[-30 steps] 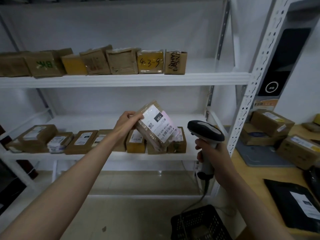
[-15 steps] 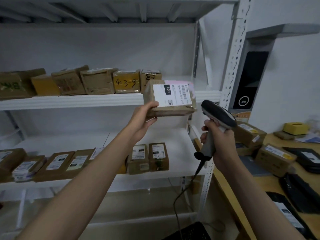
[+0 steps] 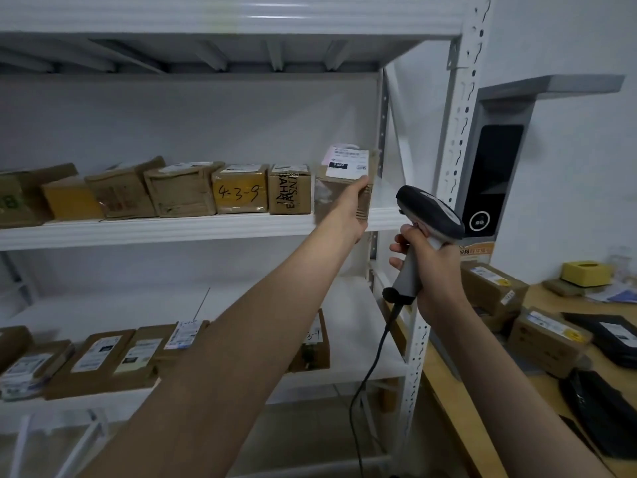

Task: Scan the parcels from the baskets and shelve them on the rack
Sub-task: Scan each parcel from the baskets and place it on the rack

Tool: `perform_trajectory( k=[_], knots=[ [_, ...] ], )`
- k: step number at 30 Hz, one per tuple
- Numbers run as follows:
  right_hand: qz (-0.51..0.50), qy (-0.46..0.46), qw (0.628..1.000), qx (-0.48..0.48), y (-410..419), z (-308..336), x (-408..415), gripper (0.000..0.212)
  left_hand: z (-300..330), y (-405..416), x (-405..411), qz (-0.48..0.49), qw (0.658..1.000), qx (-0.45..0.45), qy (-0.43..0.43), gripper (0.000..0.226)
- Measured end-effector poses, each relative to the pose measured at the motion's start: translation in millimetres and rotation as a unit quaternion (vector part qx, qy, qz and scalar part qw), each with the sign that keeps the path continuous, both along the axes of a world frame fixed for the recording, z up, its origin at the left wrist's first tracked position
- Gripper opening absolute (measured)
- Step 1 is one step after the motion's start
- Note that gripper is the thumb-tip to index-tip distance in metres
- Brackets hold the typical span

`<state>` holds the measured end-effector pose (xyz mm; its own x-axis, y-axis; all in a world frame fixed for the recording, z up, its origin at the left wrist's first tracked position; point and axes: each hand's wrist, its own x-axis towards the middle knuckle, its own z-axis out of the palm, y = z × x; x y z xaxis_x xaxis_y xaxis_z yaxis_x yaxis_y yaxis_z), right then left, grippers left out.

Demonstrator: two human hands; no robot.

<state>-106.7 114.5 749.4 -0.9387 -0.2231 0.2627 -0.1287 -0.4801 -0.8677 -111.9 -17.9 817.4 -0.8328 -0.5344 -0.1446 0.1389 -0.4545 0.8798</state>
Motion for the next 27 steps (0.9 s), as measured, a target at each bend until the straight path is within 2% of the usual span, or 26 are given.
perform_trajectory(
  k=[3, 5, 9, 15, 19, 22, 25, 27],
  knots=[
    [-0.007, -0.011, 1.000, 0.014, 0.8, -7.9, -8.0, 0.011, 6.6, -1.4, -18.2, 0.015, 0.999, 0.024, -0.021, 0.027],
    [-0.011, -0.019, 0.999, 0.031, 2.1, -15.1, -12.2, 0.009, 6.9, -7.6, -33.2, 0.038, 0.997, 0.048, -0.043, 0.042],
    [0.000, -0.022, 0.997, 0.071, 9.2, -32.9, -16.0, 0.010, 10.1, -17.7, -52.0, 0.051, 0.994, 0.081, -0.046, 0.035],
    [0.025, -0.028, 0.994, 0.106, 22.1, -50.8, -11.1, 0.011, 2.8, -29.2, -62.3, 0.032, 0.994, 0.078, -0.066, 0.046],
    [0.038, -0.048, 0.987, 0.149, 37.7, -70.4, -2.3, 0.008, -30.7, -25.2, -43.3, 0.005, 0.997, 0.028, -0.068, 0.061],
    [0.050, -0.079, 0.978, 0.187, 56.6, -94.9, 3.8, 0.003, -66.3, -16.7, -23.4, -0.012, 0.997, 0.020, -0.071, 0.064],
    [0.050, -0.119, 0.968, 0.214, 78.6, -125.0, 10.8, 0.004, -111.6, -7.0, -7.9, -0.028, 0.997, 0.017, -0.074, 0.057],
    [0.050, -0.152, 0.963, 0.218, 94.0, -148.3, 15.9, 0.006, -146.4, 2.5, 0.7, -0.054, 0.994, 0.031, -0.090, 0.039]
  ],
)
